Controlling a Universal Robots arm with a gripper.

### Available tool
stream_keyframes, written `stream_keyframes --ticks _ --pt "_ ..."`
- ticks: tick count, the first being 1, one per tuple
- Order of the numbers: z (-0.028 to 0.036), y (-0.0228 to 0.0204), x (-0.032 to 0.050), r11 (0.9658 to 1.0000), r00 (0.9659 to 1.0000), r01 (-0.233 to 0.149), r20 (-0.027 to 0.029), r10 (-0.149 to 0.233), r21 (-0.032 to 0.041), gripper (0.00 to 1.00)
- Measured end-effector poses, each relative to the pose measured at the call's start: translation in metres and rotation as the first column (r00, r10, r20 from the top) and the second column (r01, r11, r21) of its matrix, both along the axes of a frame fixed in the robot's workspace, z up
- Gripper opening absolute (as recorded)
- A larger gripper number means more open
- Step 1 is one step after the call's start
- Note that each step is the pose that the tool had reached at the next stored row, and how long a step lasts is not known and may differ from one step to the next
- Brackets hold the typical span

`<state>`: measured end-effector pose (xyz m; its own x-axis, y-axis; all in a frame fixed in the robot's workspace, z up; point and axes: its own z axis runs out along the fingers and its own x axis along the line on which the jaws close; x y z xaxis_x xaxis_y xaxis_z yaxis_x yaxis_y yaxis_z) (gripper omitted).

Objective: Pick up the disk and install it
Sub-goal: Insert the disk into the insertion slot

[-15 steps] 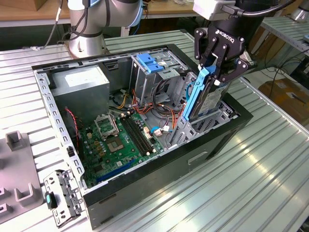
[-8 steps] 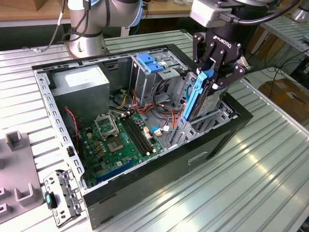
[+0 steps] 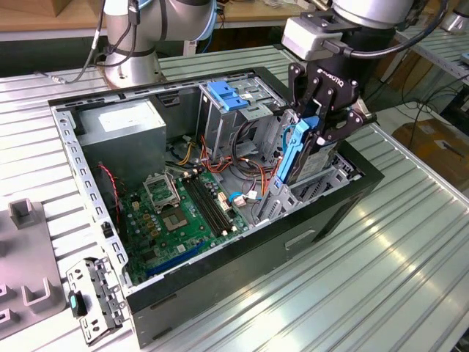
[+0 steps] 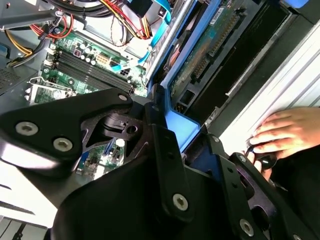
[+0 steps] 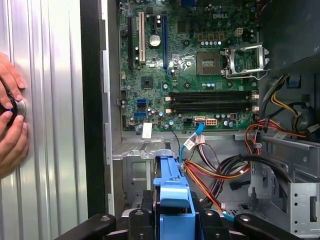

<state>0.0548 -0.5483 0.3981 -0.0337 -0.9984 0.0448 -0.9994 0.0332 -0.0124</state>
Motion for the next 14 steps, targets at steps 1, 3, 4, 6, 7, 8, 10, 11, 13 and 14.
stream_keyframes --ticks 1,3,4,6,7,8,10,11,13,14 --pt "-0.0019 0.0000 0.0000 1.0000 1.0000 0.000 -0.0001 0.000 0.0000 0.37" --pt "-0.0061 0.0000 0.0000 1.0000 1.0000 0.000 0.0000 0.000 -0.0001 0.37" --pt "-0.0085 0.0000 0.0000 1.0000 1.0000 0.000 0.0000 0.000 -0.0002 0.37" --pt "-0.0128 0.0000 0.0000 1.0000 1.0000 0.000 0.0000 0.000 0.0000 0.37" --pt "-0.0140 0.0000 0.0000 1.0000 1.0000 0.000 0.0000 0.000 -0.0001 0.37" --pt "-0.0163 0.0000 0.0000 1.0000 1.0000 0.000 0.0000 0.000 -0.0001 0.37" --pt "-0.0169 0.0000 0.0000 1.0000 1.0000 0.000 0.0000 0.000 -0.0005 0.37" --pt "-0.0169 0.0000 0.0000 1.0000 1.0000 0.000 0.0000 0.000 -0.0006 0.37" --pt "-0.0170 0.0000 0.0000 1.0000 1.0000 0.000 0.0000 0.000 -0.0006 0.37" --pt "-0.0170 0.0000 0.0000 1.0000 1.0000 0.000 0.0000 0.000 -0.0005 0.37"
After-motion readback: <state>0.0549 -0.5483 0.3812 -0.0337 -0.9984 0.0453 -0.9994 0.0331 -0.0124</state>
